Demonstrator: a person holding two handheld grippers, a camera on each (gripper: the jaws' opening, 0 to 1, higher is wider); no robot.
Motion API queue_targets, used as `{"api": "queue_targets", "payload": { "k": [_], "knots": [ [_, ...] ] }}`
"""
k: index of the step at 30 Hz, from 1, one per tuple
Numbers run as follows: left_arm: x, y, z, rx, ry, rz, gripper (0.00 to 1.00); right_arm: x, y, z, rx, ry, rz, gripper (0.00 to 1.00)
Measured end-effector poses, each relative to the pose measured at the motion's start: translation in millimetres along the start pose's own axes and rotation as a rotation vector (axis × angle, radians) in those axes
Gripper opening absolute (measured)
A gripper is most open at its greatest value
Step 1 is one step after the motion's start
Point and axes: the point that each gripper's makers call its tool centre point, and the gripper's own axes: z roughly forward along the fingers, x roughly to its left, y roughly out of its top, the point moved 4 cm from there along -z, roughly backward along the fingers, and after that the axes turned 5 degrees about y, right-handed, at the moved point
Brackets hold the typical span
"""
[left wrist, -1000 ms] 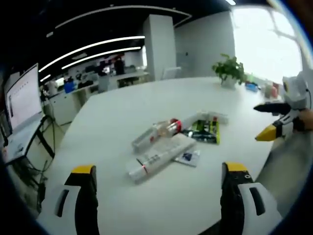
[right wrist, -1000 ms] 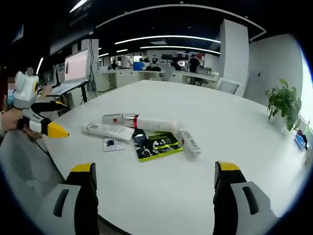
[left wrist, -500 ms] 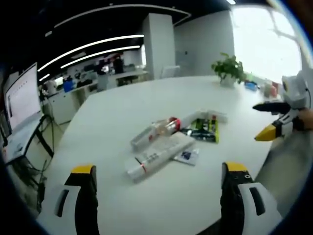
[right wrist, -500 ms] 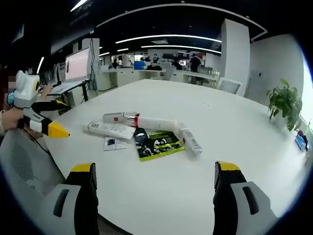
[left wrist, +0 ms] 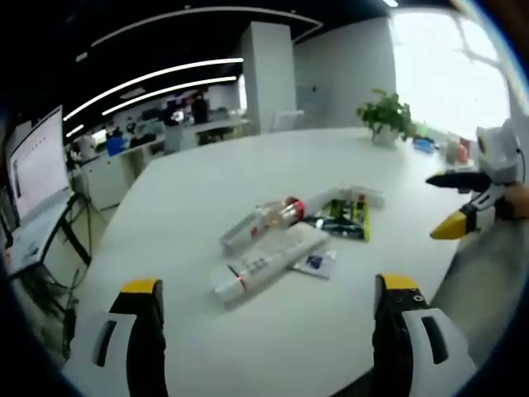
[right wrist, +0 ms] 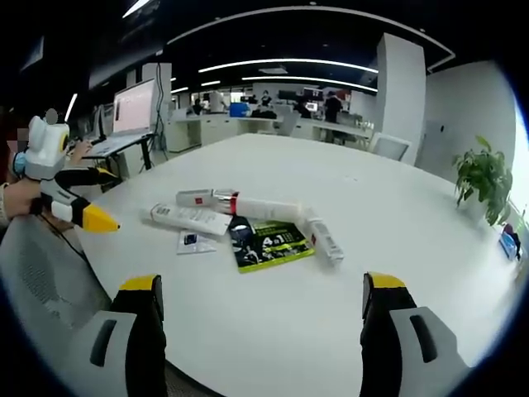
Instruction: Arrange the skincare products in the storage area until every visible bottle or jar stands upright without overlapping.
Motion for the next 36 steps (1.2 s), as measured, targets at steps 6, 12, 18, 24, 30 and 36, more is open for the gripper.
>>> {"api": "queue_targets", "payload": {
  "k": [6, 12, 18, 24, 30, 36],
  "knots": [
    [0.0, 0.5, 0, -0.002, -0.001, -0.005, 0.99, -2, 1.8, 0, -0.004, 0.006, 0.006, 1.0],
    [-0.6, 1.1, 0, -0.006, -0.006, -0.01, 0.99, -13, 4.4, 0, 0.017, -0.014, -0.037, 1.0],
    [-1.0, 0.9, 0, -0.007, -0.011, -0.018, 0.99, -17, 6.8, 1, 0.032, -0.002, -0.06, 1.0],
    [-1.9, 1.3, 0, -0.01, -0.017, -0.019, 0.99, -19, 10.9, 5, 0.071, 0.024, -0.147, 1.0],
    [-2.3, 2.3, -1, -0.016, -0.02, -0.013, 0.99, -22, 25.9, 14, 0.087, 0.068, -0.28, 1.0],
    [-0.5, 3.1, -1, -0.02, -0.016, -0.02, 0.99, -21, 37.2, 25, 0.086, 0.101, -0.328, 1.0]
  ]
}}
